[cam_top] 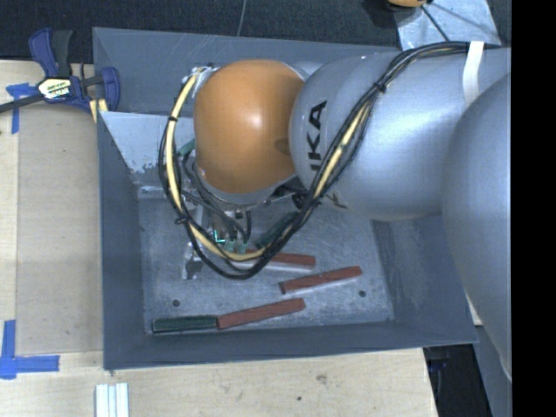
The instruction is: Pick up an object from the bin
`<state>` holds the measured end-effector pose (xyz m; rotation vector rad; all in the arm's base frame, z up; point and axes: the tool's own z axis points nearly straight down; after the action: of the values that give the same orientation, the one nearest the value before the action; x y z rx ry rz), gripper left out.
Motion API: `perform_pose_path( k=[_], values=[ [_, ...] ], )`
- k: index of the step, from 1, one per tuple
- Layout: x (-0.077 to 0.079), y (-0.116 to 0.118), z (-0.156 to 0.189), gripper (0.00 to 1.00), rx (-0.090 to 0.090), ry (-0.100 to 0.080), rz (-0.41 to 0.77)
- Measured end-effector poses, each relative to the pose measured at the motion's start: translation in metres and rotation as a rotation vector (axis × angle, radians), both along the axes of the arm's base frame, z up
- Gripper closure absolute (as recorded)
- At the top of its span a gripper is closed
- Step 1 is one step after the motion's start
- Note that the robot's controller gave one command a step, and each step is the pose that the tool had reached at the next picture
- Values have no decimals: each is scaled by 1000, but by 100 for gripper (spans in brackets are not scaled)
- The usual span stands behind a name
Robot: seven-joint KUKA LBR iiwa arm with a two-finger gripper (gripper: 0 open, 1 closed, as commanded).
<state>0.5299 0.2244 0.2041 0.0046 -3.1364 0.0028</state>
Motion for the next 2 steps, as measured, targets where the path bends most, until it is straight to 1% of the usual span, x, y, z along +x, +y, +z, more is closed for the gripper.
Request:
perform_pose_path(
  k=[1, 2],
  values=[
    [2, -1, 4, 0, 3, -7, -3],
    [29, -25, -32, 0, 5, -12, 90]
  ],
)
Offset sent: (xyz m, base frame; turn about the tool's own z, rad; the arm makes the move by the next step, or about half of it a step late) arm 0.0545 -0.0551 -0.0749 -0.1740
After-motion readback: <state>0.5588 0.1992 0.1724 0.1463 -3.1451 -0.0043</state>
